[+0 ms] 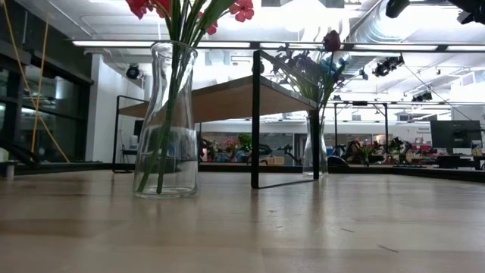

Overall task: Pick and place flowers into a vace then onto a shelf
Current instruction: Put the orange flowers into the bottom transparent flower vase

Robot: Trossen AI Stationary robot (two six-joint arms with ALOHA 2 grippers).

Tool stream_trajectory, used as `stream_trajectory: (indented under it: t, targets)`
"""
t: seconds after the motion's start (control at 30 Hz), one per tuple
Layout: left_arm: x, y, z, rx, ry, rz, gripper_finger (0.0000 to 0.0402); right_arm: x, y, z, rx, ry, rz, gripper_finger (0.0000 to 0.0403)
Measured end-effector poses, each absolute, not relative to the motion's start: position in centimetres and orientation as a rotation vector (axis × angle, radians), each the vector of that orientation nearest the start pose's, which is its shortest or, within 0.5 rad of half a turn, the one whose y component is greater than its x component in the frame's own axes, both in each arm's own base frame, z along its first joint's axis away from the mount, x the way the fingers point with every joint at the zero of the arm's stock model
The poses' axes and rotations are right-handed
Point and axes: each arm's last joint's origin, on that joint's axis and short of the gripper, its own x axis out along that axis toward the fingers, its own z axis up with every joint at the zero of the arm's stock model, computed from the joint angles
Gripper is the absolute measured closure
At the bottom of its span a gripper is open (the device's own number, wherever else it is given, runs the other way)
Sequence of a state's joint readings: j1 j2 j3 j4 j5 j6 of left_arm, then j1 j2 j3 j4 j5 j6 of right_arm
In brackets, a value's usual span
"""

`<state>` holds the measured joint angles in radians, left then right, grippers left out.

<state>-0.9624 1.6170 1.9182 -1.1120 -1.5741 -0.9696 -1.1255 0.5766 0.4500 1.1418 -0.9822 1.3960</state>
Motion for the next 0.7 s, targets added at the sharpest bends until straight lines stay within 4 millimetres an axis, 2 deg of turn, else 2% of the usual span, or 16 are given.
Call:
stream_trajectory:
  t: [0.13,0.23,0.7]
  targets:
    - [21.0,-23.3,43.3,-0.076,-0.022,0.639,0.0368,6.2,-7.4,34.7,0.476,-0.458,0.216,0.0123]
    - [22.1,-23.4,42.9,-0.082,-0.033,0.671,0.0368,6.2,-7.4,34.7,0.477,-0.459,0.216,0.0123]
    - [24.2,-25.1,40.5,0.012,0.002,0.686,0.0368,6.2,-7.4,34.7,0.477,-0.471,0.21,0.0123]
